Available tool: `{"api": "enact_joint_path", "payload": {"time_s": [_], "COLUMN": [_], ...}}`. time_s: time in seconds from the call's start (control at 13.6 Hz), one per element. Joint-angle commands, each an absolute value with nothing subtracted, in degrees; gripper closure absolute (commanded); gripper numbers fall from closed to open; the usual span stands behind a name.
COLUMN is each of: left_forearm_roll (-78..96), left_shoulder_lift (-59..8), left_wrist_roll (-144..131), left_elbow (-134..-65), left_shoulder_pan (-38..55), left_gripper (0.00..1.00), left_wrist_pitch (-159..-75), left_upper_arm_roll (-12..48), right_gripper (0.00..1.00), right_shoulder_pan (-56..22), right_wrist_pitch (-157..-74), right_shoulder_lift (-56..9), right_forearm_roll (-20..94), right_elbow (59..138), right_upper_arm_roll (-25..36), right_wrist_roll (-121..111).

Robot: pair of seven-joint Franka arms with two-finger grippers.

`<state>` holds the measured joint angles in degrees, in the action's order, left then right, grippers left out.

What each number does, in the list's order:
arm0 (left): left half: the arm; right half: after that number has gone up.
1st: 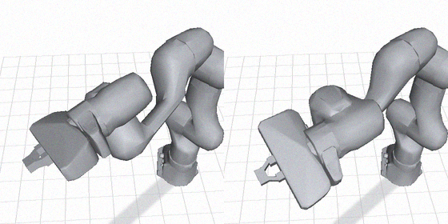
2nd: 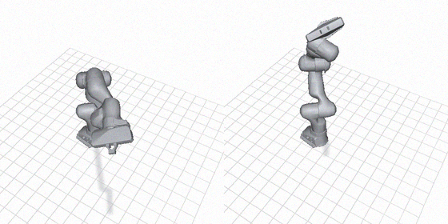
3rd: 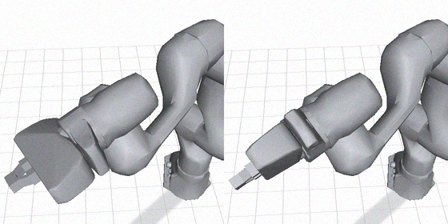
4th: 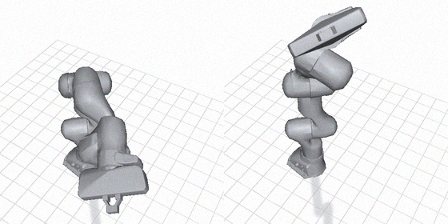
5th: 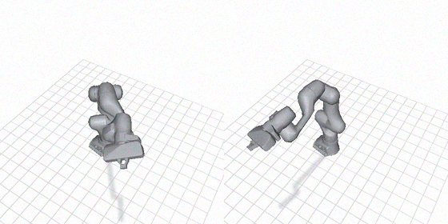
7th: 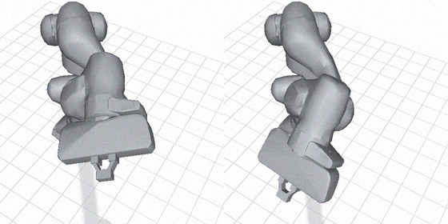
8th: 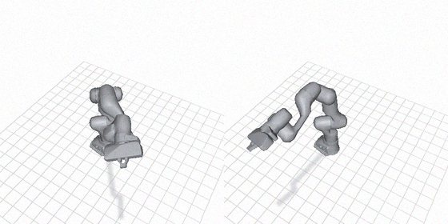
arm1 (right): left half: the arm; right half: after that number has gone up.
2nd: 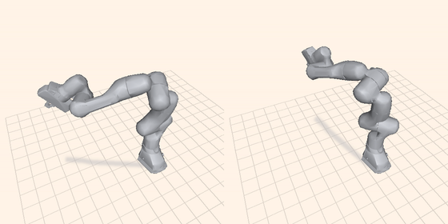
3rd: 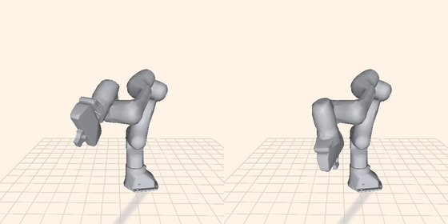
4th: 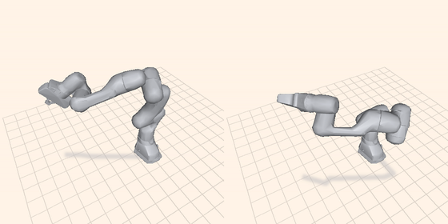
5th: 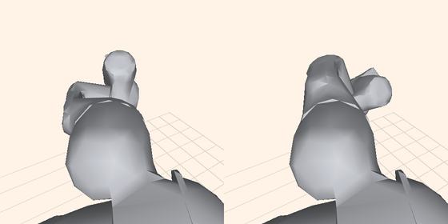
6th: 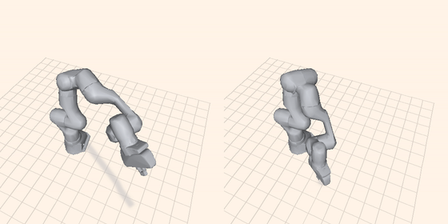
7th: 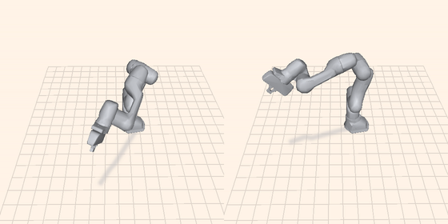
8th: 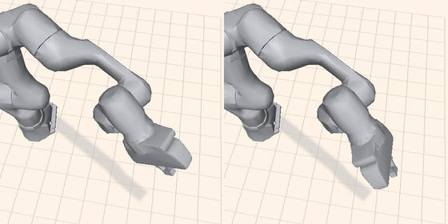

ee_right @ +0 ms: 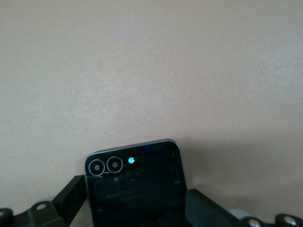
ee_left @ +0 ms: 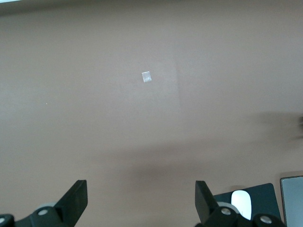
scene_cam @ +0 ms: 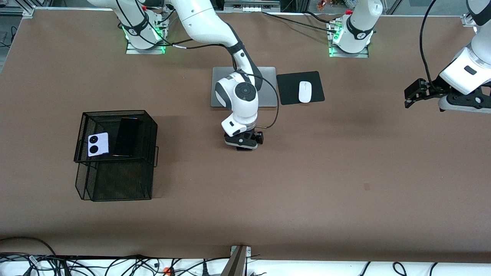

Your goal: Place phones with both arms

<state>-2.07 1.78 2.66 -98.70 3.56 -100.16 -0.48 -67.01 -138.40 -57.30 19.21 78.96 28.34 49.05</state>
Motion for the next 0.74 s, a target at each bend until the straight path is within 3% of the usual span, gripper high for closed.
{"api": "enact_joint_path", "payload": {"time_s": [0.0, 0.66], "left_forearm_roll": [-0.9, -0.9], "left_shoulder_lift": [1.1, 1.1], "left_wrist_roll": [3.9, 3.9], "left_elbow": [-97.1, -97.1], "left_shoulder_pan": [3.5, 3.0], "left_gripper": [0.00, 0.00], "left_wrist_pitch": [-99.1, -99.1], "left_upper_arm_roll": [-0.6, -0.6], "right_gripper": [0.00, 0.00], "right_shoulder_pan": [-67.6, -67.9], "right_wrist_pitch": [-135.1, -134.6], "right_shoulder_lift": [-55.3, -53.5], "right_forearm_roll": [19.2, 18.9], "right_elbow": [78.4, 79.1], "right_upper_arm_roll": [28.3, 30.1], "right_wrist_roll": [49.4, 46.2]}}
